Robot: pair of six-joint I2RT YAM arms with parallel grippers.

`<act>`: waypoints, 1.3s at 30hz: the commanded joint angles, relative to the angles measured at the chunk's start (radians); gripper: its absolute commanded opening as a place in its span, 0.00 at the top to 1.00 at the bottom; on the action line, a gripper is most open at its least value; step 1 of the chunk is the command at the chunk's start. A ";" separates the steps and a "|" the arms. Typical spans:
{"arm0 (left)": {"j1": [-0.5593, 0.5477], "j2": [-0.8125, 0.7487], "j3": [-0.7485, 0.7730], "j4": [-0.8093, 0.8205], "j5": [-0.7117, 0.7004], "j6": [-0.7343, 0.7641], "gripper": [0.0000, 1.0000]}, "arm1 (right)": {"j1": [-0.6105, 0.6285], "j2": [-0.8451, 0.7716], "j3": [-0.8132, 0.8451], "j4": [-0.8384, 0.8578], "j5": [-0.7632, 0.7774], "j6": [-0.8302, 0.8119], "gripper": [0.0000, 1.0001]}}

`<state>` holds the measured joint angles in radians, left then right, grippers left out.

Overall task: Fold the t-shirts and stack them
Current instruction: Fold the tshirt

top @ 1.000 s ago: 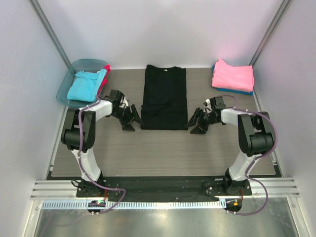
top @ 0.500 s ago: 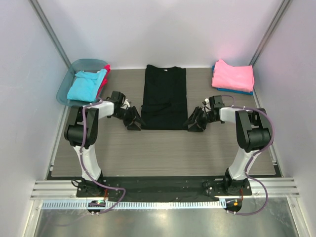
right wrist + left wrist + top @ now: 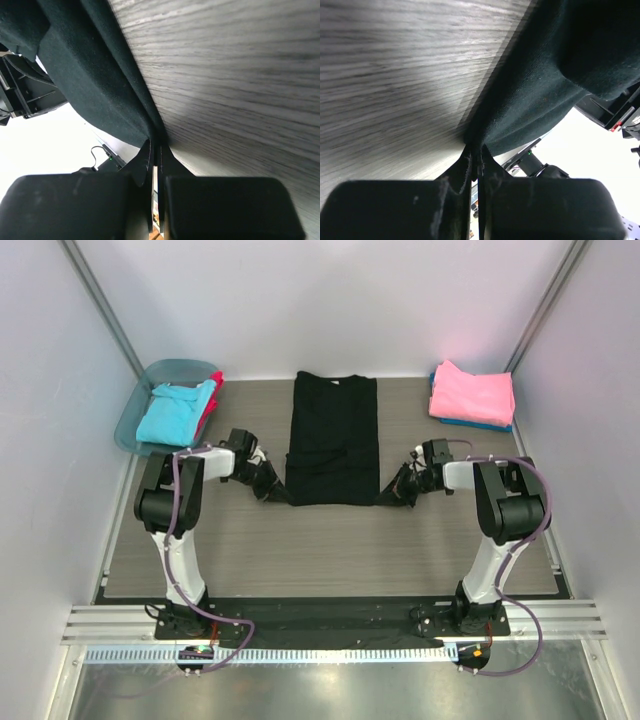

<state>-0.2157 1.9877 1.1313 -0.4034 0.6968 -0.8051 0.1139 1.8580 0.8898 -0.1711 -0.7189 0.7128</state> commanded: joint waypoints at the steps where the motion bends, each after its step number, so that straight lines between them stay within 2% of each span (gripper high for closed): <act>1: 0.007 -0.041 0.008 -0.014 -0.048 0.010 1.00 | -0.002 -0.071 -0.028 0.001 -0.014 0.008 0.99; 7: 0.033 -0.171 0.091 -0.167 -0.040 0.119 1.00 | -0.023 -0.198 -0.037 -0.077 -0.091 -0.045 0.99; 13: 0.029 -0.239 0.159 -0.201 -0.034 0.182 1.00 | -0.031 -0.359 -0.080 -0.119 -0.116 -0.065 0.99; 23: -0.022 -0.357 0.041 -0.196 -0.046 0.191 1.00 | -0.033 -0.600 -0.207 -0.183 -0.109 -0.098 0.99; 31: -0.039 -0.409 -0.044 -0.146 -0.063 0.188 1.00 | -0.033 -0.675 -0.250 -0.177 -0.086 -0.122 0.99; 39: -0.037 -0.316 0.137 -0.158 -0.098 0.260 1.00 | -0.046 -0.646 -0.146 -0.157 -0.073 -0.156 0.99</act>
<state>-0.2607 1.6478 1.1782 -0.5846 0.6342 -0.5926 0.0849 1.2068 0.6643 -0.3466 -0.7982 0.5838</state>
